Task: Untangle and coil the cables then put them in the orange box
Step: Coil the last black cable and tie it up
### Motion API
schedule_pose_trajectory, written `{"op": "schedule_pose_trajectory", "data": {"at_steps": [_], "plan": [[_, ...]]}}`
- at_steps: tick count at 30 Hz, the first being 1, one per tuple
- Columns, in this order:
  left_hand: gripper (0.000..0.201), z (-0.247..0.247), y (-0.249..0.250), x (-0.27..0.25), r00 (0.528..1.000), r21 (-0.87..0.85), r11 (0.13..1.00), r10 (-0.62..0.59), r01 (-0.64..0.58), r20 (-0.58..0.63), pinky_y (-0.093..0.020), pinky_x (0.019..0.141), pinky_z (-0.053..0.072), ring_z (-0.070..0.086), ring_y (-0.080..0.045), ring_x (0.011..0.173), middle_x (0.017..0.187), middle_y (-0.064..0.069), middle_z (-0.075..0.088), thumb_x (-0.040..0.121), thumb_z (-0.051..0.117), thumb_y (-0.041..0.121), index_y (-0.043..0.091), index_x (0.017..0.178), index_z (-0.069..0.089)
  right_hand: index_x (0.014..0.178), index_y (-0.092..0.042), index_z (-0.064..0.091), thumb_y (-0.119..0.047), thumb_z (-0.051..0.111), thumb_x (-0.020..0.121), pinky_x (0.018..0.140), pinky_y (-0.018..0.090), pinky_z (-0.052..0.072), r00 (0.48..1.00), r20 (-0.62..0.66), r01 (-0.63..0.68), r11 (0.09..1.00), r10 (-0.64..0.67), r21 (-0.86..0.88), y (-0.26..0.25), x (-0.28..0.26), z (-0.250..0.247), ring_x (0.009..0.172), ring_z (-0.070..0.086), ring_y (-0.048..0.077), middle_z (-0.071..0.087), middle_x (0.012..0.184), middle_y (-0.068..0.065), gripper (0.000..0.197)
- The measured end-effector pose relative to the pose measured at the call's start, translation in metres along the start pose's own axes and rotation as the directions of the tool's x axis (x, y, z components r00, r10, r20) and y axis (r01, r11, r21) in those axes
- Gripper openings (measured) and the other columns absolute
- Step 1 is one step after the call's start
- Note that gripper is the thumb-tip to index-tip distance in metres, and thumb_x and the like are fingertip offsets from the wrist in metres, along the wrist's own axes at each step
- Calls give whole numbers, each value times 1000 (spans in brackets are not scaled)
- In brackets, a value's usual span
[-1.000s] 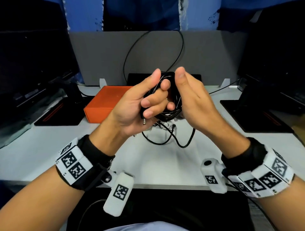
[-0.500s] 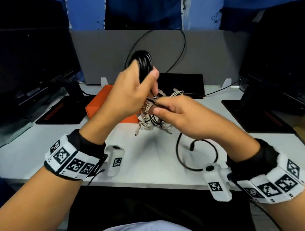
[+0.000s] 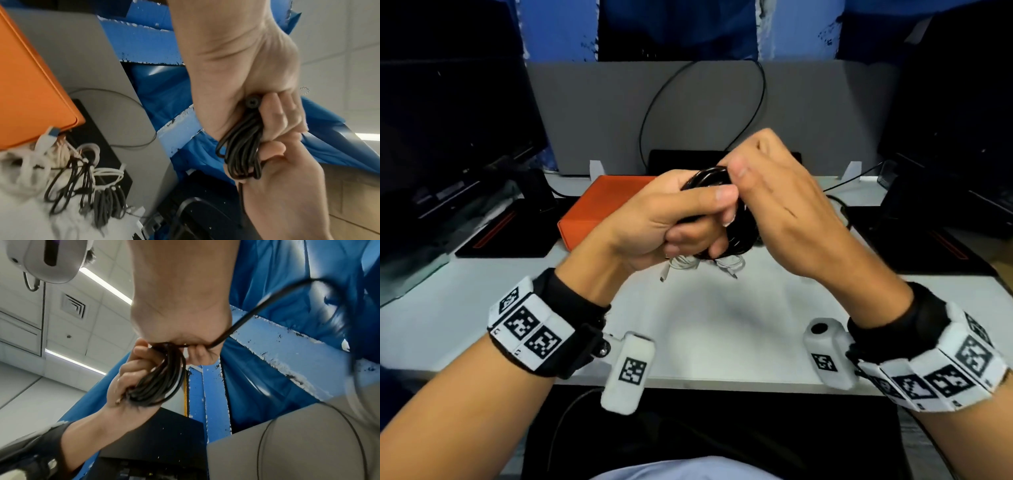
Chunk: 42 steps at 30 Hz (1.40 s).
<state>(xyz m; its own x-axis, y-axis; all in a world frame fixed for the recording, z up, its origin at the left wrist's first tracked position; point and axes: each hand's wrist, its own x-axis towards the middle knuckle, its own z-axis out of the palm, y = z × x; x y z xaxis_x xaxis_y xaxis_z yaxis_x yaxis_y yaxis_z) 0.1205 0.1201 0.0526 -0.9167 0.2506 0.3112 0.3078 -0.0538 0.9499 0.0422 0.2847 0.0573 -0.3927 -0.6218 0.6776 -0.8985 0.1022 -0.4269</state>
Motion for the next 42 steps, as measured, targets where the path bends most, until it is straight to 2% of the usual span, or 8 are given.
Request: {"op": "schedule_pose_trajectory", "data": {"at_steps": [6,10,18,22,26,30,33,42], "plan": [[48,17,-17,8,990,-299,947,-87,116,108,-29,86,55,66,-16,50,46,5,56,100,42,48,12,83,70,61,-27,56,-54,27,108,60,39,49,982,-26,-186,977,189,100,13,-1,4,58,67,14,70,63,-6,61],[40,14,-12,5,979,-223,961,-126,161,160,-29,84,54,53,-12,36,37,9,44,103,48,32,15,70,63,64,-16,58,-47,26,110,59,38,51,984,74,-168,979,160,119,9,-2,3,54,65,14,67,60,-8,64],[38,10,3,11,984,-612,773,92,-168,-154,-24,77,52,37,-10,32,35,7,33,100,42,31,15,70,59,82,-22,61,-47,26,111,57,29,44,914,132,-400,807,383,434,15,5,9,49,49,1,60,58,-10,52],[36,-11,15,14,815,-457,762,155,-458,-558,-26,76,50,39,-10,43,46,7,38,110,39,32,12,85,56,88,-42,67,-34,37,112,58,25,43,944,282,-234,952,173,198,29,-2,25,55,49,0,55,65,-18,39],[31,-23,8,16,643,155,945,312,-289,-699,-30,69,47,46,-16,50,53,4,46,110,40,28,11,90,56,100,-26,58,-33,44,109,70,29,45,874,481,-78,997,73,-10,20,-9,33,72,54,1,57,74,-18,18],[29,-26,-4,13,766,632,767,338,113,-547,-29,61,49,57,-20,54,54,1,58,107,46,27,11,88,60,100,-21,62,-32,49,106,63,30,37,885,465,79,979,17,-186,13,-5,19,63,48,2,50,65,-12,18],[32,-25,0,7,914,728,642,101,242,-393,-46,75,57,66,-25,66,65,-2,70,106,47,36,18,86,65,104,-30,67,-36,52,103,57,24,33,906,422,118,938,33,-326,9,-2,0,58,43,-1,44,57,-16,17],[61,-9,5,0,972,554,800,-167,231,-164,-61,72,50,63,-37,58,59,-16,67,110,35,47,9,73,67,89,-29,66,-49,67,92,62,34,50,970,241,62,986,-24,-152,3,2,-24,64,61,6,64,67,-15,20]]}}
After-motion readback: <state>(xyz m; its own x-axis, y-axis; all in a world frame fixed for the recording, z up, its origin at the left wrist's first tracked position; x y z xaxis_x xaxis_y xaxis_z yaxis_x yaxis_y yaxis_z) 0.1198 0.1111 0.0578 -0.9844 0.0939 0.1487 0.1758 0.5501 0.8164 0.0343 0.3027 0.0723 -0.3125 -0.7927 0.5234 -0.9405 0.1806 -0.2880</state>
